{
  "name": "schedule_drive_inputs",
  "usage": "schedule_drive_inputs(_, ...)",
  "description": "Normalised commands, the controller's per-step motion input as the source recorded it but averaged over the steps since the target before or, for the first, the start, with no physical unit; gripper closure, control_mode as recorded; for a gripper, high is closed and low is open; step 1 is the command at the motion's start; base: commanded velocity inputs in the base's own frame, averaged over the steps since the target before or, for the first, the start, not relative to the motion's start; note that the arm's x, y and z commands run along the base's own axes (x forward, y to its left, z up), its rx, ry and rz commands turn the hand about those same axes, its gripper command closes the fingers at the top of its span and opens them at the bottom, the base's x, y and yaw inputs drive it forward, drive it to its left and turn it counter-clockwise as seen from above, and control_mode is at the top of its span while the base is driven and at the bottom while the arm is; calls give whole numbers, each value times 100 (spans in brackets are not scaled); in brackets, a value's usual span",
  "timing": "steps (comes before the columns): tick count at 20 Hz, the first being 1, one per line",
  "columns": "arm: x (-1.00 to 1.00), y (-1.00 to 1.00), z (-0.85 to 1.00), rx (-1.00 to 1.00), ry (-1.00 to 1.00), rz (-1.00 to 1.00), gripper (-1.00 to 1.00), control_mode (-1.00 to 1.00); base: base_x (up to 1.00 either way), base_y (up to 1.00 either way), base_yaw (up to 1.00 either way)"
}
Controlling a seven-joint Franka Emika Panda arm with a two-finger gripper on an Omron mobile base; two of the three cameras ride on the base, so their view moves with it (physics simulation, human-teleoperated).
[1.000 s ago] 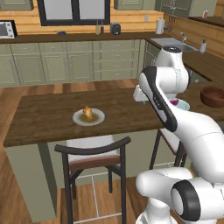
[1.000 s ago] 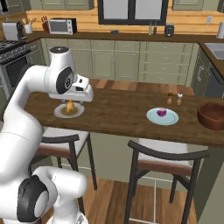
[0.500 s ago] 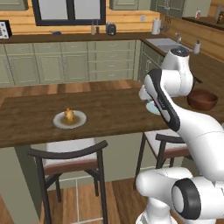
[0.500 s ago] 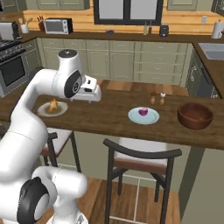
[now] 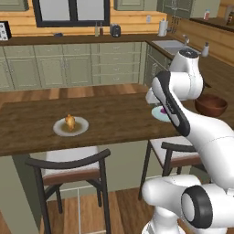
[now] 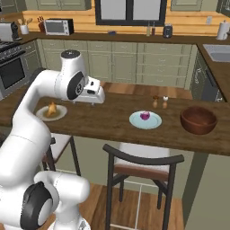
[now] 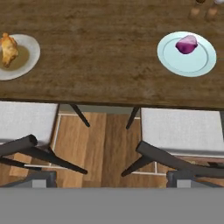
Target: Pick the chicken drumstick and onion from their plates and place them in the bowl. Then put the bowl in the fridge.
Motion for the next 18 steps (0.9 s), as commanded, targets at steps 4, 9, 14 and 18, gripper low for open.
schedule_drive_inputs(4,0,0,0,0,0,0,-100,100,88,0,-4)
schedule_drive_inputs(9,0,0,0,0,0,0,-100,100,82,0,-6)
schedule_drive_inputs(14,15,65,0,-1,-3,2,-100,-100,0,0,0)
schedule_drive_inputs(18,1,100,-12,0,0,8,-100,-100,0,0,0)
